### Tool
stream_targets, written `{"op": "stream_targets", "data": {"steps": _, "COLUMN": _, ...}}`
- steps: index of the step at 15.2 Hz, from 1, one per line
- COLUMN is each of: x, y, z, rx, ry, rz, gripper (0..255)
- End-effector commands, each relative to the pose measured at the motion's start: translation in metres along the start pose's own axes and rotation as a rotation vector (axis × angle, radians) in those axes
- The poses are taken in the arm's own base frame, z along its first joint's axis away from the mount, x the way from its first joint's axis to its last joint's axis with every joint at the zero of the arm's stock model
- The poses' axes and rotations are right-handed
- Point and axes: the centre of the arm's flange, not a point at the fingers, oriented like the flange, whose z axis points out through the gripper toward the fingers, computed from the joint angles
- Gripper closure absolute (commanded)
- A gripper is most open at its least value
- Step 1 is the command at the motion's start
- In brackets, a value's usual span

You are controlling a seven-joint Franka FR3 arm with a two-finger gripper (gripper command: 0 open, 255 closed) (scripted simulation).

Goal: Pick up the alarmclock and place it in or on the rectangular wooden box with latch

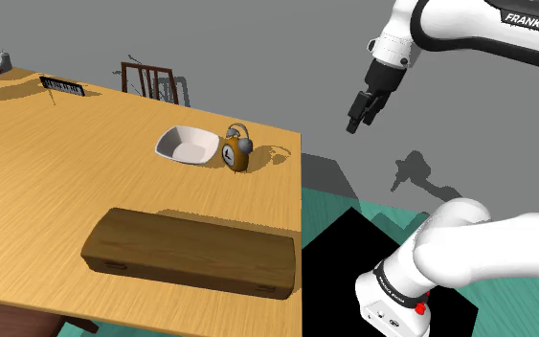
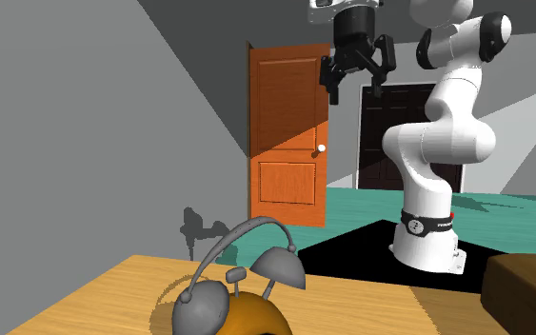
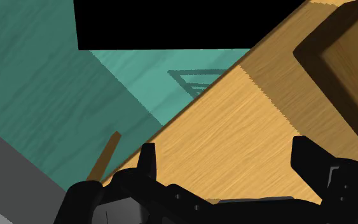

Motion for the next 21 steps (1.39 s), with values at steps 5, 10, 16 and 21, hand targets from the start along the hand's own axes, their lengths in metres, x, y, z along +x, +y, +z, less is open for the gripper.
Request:
{"op": "stream_targets", "data": {"steps": 5, "x": 0.050, "y": -0.019, "z": 0.015, "rx": -0.011, "ry": -0.014, "rz": 0.016, "gripper": 0}}
{"op": "stream_targets", "data": {"steps": 10, "x": 0.112, "y": -0.041, "z": 0.035, "rx": -0.024, "ry": -0.031, "rz": 0.037, "gripper": 0}}
{"op": "stream_targets", "data": {"steps": 16, "x": 0.187, "y": -0.065, "z": 0.060, "rx": -0.040, "ry": -0.052, "rz": 0.062, "gripper": 0}}
{"op": "stream_targets", "data": {"steps": 21, "x": 0.250, "y": -0.084, "z": 0.083, "rx": -0.054, "ry": -0.070, "rz": 0.082, "gripper": 0}}
